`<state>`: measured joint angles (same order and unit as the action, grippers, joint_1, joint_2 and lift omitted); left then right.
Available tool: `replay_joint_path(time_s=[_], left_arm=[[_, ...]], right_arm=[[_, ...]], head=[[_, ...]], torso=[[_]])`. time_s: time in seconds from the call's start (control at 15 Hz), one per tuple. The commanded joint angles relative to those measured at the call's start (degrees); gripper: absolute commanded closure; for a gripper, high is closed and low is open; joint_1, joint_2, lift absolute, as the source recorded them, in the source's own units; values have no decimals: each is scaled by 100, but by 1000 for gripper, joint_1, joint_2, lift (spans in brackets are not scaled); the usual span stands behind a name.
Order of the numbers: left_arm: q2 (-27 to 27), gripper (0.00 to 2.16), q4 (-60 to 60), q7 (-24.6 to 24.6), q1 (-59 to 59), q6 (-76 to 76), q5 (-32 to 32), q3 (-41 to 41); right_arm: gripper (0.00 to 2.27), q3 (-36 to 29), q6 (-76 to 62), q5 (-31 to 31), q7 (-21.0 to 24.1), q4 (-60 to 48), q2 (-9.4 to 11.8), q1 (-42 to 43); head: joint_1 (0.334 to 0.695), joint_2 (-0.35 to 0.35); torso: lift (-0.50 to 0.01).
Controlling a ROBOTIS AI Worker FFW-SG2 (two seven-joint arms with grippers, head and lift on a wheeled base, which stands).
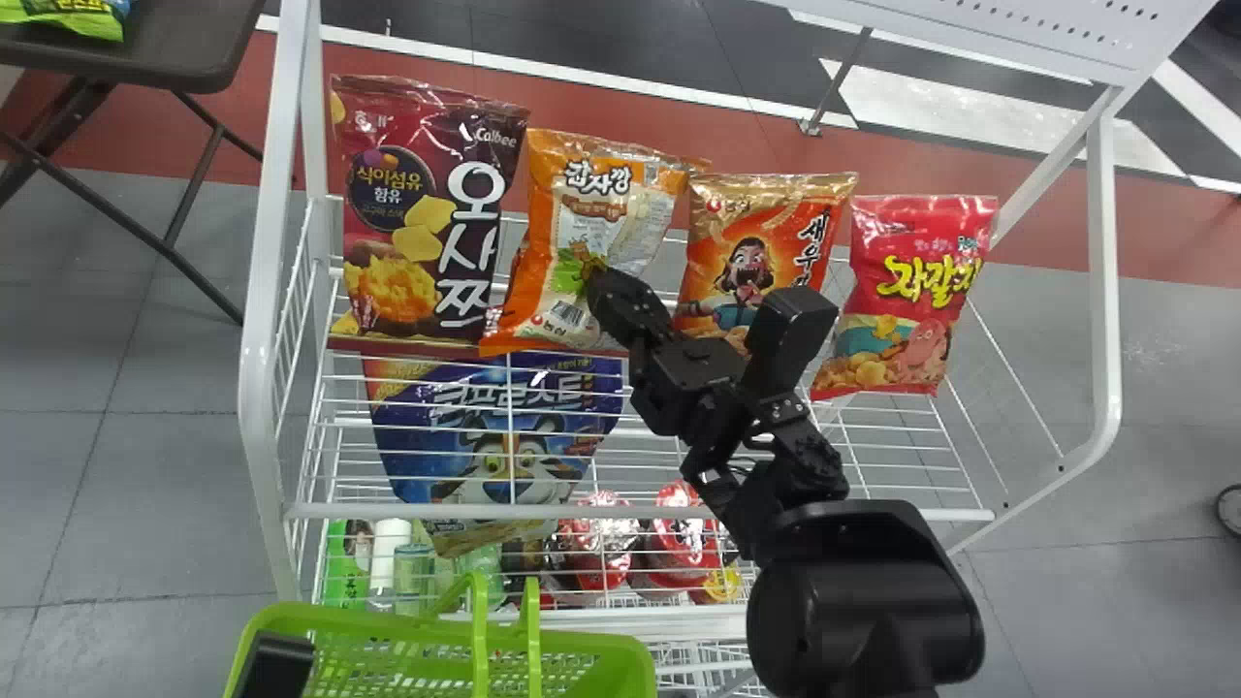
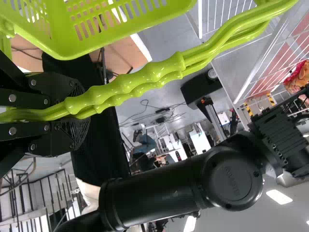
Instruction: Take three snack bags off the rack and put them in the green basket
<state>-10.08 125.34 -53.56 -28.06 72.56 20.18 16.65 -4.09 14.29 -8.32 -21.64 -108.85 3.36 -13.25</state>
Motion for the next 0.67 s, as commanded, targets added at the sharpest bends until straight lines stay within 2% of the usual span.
replay_joint_path(time_s=[0.0, 0.33, 0.6], left_arm=[[-3, 1278, 17, 4, 2, 0, -23, 49], [-3, 1278, 69, 30, -42, 0, -40, 67], [-3, 1278, 113, 30, -68, 0, -75, 67]], right_arm=[[2219, -66, 62, 41, -139, -295, 6, -160], [2219, -110, 202, 6, -525, -849, -2, -459], [2219, -57, 448, -100, -895, -1859, -2, -1285]], head=[[695, -350], [695, -350], [695, -350]], torso=[[-26], [-26], [-26]])
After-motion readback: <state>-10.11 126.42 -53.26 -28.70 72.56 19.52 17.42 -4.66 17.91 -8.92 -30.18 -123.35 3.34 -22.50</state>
